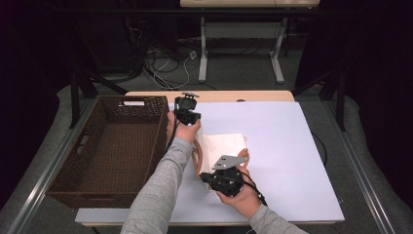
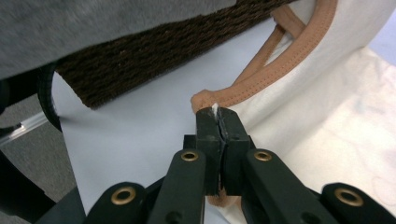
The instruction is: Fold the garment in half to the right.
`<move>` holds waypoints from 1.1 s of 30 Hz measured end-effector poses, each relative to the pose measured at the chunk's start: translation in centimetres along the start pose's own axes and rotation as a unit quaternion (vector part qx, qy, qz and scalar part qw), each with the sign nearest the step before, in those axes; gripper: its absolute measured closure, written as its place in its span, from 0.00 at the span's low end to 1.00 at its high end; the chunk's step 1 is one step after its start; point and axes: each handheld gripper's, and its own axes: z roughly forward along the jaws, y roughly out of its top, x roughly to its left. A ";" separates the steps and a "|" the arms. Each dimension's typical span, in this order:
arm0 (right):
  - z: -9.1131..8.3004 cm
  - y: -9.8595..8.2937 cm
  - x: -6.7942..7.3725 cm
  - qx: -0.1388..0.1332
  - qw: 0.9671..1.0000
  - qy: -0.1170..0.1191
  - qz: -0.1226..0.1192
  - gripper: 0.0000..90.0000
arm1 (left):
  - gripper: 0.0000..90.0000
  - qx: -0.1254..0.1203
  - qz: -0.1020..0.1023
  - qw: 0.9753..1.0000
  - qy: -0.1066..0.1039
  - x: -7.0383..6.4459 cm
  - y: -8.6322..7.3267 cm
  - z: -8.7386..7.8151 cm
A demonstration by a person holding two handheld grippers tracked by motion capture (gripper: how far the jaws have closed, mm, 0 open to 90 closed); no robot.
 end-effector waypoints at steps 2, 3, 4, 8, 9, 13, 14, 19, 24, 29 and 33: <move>-0.4 0.1 -0.3 -0.003 1.000 0.000 0.009 0.99 | 0.98 -0.001 0.001 1.000 -0.003 -0.2 0.3 0.1; -0.5 0.1 -0.5 -0.005 1.000 0.001 0.012 0.99 | 0.98 -0.001 0.001 1.000 -0.003 -0.2 0.3 0.1; -0.7 0.1 -0.6 -0.006 1.000 0.001 0.015 0.99 | 0.98 -0.003 -0.001 1.000 -0.007 -0.5 0.5 0.3; -1.2 0.0 -1.1 -0.008 1.000 -0.001 0.022 0.99 | 0.98 -0.003 0.004 1.000 -0.011 -1.0 0.9 0.7; -1.3 0.0 -1.2 -0.007 1.000 -0.001 0.022 0.99 | 0.98 -0.002 0.004 1.000 -0.013 -1.2 1.0 0.8; -1.9 -0.1 -1.6 -0.009 1.000 -0.003 0.025 0.99 | 0.98 -0.002 0.010 1.000 -0.019 -1.7 1.2 1.2; -2.0 -0.1 -1.8 -0.012 1.000 -0.004 0.026 0.99 | 0.98 -0.005 0.010 1.000 -0.020 -2.0 1.3 1.4; -2.7 -0.3 -2.5 -0.013 0.999 -0.003 0.037 0.99 | 0.98 -0.004 0.009 1.000 -0.028 -2.5 1.6 2.0; -3.3 -0.6 -3.2 -0.010 0.999 -0.009 0.047 0.99 | 0.98 0.000 0.020 0.999 -0.032 -3.1 2.1 2.8; -3.8 -1.1 -3.7 -0.006 0.999 -0.017 0.050 0.99 | 0.98 0.004 0.024 0.999 -0.043 -3.9 2.2 3.9; -4.1 -1.5 -4.1 -0.002 0.999 -0.026 0.048 0.99 | 0.98 0.008 0.027 0.998 -0.053 -4.3 2.2 4.7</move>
